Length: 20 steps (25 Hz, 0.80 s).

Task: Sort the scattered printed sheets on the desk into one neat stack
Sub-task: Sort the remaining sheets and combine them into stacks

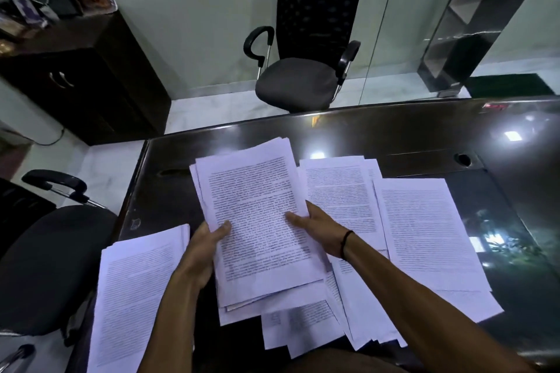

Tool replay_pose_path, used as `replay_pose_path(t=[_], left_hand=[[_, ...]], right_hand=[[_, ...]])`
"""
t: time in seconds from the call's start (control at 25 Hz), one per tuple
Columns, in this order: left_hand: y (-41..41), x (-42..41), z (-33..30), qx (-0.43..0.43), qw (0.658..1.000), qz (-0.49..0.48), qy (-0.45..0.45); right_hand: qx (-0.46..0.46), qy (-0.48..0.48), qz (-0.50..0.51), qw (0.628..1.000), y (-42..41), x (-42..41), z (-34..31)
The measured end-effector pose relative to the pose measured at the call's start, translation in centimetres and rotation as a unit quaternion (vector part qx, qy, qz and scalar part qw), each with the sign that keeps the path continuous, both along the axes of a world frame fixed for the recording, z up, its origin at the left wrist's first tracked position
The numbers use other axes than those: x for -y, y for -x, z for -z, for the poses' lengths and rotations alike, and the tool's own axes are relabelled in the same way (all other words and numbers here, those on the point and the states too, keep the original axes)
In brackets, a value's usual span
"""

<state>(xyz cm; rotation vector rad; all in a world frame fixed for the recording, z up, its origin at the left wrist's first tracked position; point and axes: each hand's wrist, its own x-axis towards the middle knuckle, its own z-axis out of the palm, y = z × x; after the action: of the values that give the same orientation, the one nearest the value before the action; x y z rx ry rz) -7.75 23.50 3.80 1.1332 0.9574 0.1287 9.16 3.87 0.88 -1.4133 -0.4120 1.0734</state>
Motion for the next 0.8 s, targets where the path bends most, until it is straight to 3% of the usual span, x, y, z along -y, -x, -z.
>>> replay_pose_path(t=[0.12, 0.24, 0.28, 0.36, 0.44, 0.64, 0.8], left_hand=[[-1.3, 0.8, 2.6, 0.017, 0.999, -0.01, 0.047], [-2.1, 0.7, 4.9, -0.043, 0.998, -0.027, 0.049], [-2.3, 0.4, 5.5, -0.059, 0.997, -0.039, 0.044], [-2.4, -0.2, 5.8, -0.074, 0.995, -0.061, 0.033], [-2.4, -1.0, 5.8, -0.08, 0.994, -0.079, 0.016], [-2.9, -2.1, 5.7, -0.103, 0.99, -0.094, 0.0], [-3.0, -1.8, 5.7, -0.098, 0.992, -0.077, -0.006]], right_hand=[[0.0, 0.02, -0.008, 1.0, -0.7, 0.0, 1.5], [0.117, 0.154, 0.002, 0.981, -3.3, 1.5, 3.7], [0.197, 0.238, 0.048, 0.95, -4.5, 2.4, 4.5], [0.303, 0.427, 0.127, 0.843, -6.4, 4.4, 5.5], [0.277, 0.536, 0.145, 0.784, -7.8, 6.3, 6.0], [0.209, 0.512, 0.136, 0.822, -9.7, 7.8, 6.9], [0.221, 0.56, 0.135, 0.787, -10.0, 7.7, 7.1]])
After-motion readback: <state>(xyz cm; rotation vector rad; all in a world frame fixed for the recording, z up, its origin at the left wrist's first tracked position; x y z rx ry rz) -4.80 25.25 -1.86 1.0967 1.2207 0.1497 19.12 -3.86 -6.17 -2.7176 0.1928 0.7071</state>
